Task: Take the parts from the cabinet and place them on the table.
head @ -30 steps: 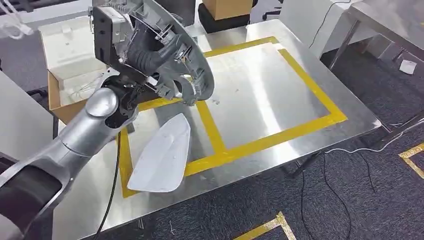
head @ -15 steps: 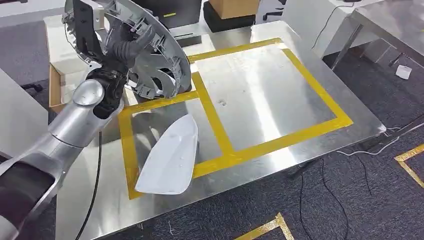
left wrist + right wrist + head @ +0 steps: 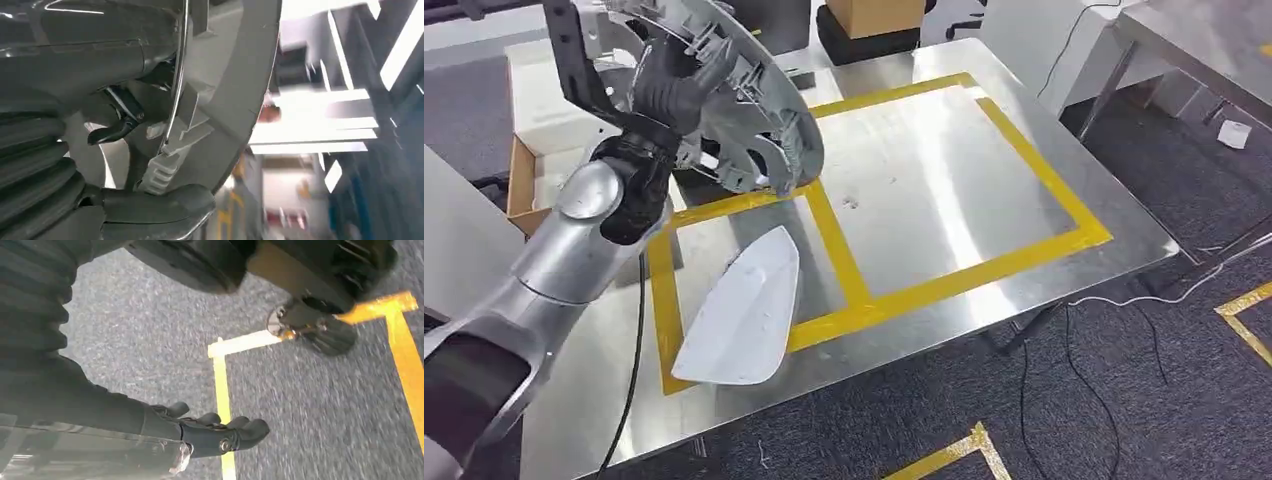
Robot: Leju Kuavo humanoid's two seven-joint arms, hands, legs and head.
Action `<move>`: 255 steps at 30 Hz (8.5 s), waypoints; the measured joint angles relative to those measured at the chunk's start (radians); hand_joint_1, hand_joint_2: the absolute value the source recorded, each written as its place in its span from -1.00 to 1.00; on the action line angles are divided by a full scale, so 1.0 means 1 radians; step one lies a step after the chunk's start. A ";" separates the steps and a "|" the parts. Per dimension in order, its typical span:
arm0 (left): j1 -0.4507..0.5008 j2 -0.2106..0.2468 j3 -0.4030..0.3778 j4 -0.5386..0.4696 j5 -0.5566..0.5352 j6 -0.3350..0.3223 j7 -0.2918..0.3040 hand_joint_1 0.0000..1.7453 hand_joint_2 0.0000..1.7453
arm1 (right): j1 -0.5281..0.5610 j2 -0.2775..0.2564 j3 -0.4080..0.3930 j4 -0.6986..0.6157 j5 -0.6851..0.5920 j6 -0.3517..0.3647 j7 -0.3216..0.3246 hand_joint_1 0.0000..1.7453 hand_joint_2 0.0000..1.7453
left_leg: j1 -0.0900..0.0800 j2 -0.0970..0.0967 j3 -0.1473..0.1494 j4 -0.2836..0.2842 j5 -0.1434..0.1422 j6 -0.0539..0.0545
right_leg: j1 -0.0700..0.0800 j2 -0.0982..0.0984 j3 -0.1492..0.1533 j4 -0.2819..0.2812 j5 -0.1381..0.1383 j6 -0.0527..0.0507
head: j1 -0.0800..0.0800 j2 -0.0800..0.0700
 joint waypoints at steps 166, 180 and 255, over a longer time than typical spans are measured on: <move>0.083 0.014 -0.018 0.142 0.044 0.144 0.032 -1.00 1.00 | 0.013 0.001 0.025 -0.004 0.097 0.033 0.053 -1.00 -1.00 | -0.004 0.014 0.093 -0.215 0.092 0.037 | -0.018 0.002 -0.160 0.347 -0.173 0.058 | 0.006 0.000; 0.090 0.050 0.012 0.197 -0.105 0.367 0.270 -1.00 -1.00 | 0.015 0.000 0.025 -0.004 0.088 0.012 0.056 -1.00 -1.00 | -0.006 -0.003 0.011 -0.019 -0.028 -0.001 | -0.003 -0.002 0.007 -0.013 0.007 -0.003 | 0.002 0.000; 0.580 -0.112 -0.072 -0.440 -0.605 0.306 -0.044 -1.00 -1.00 | 0.058 -0.044 -0.183 -0.001 -0.236 -0.107 -0.298 -1.00 -1.00 | -0.010 0.004 0.142 -0.233 0.071 0.043 | -0.013 0.003 -0.044 0.158 -0.120 0.059 | 0.003 0.000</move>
